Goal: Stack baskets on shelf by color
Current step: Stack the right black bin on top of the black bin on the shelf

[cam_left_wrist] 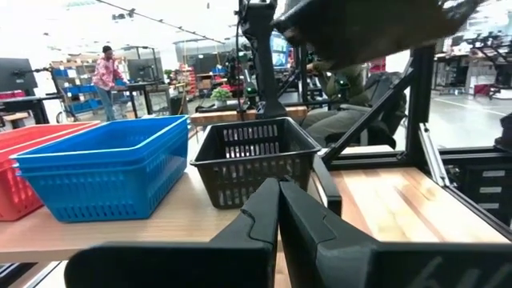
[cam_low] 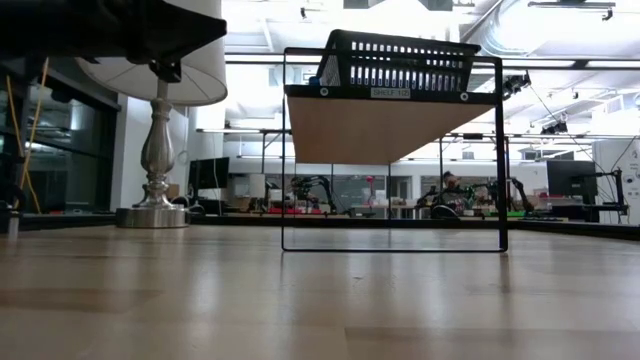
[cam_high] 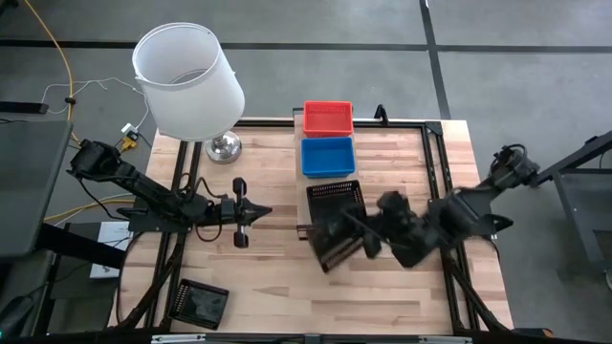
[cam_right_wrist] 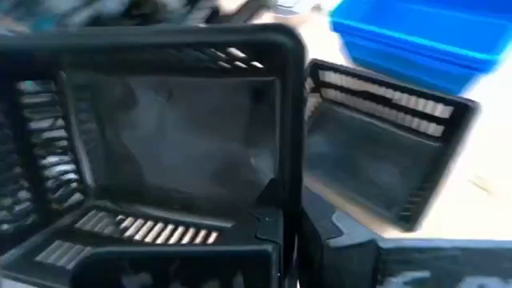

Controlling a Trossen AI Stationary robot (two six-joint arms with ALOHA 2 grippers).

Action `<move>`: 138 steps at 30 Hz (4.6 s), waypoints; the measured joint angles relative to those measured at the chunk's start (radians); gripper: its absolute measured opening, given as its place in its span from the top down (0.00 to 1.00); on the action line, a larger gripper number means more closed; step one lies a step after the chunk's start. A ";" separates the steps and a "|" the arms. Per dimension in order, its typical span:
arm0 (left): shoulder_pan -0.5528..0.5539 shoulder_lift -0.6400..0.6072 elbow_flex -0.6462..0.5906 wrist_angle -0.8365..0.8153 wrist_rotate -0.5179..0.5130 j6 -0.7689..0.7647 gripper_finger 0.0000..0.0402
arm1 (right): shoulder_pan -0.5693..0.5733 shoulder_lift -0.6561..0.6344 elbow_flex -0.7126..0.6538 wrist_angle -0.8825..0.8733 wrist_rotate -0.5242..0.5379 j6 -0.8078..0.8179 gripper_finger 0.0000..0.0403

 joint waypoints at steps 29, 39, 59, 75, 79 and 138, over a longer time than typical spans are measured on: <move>-0.019 0.000 -0.001 0.006 -0.003 0.002 1.00 | -0.257 0.069 -0.015 -0.231 -0.113 0.112 1.00; -0.019 0.000 -0.001 0.007 -0.003 0.003 1.00 | -0.269 0.078 -0.015 -0.218 -0.097 0.108 1.00; -0.018 0.000 -0.001 0.007 -0.003 0.003 1.00 | -0.268 0.078 0.051 -0.224 -0.089 -0.003 0.70; -0.018 0.000 -0.001 0.003 -0.003 0.003 1.00 | -0.155 0.077 0.077 -0.421 -0.109 -0.103 0.65; -0.018 0.000 -0.001 0.003 -0.003 0.003 1.00 | -0.137 0.078 0.008 -0.415 0.010 -0.111 0.86; -0.036 0.125 0.261 -0.369 0.081 -0.076 1.00 | -0.075 -0.196 -0.464 0.358 -0.099 -0.814 1.00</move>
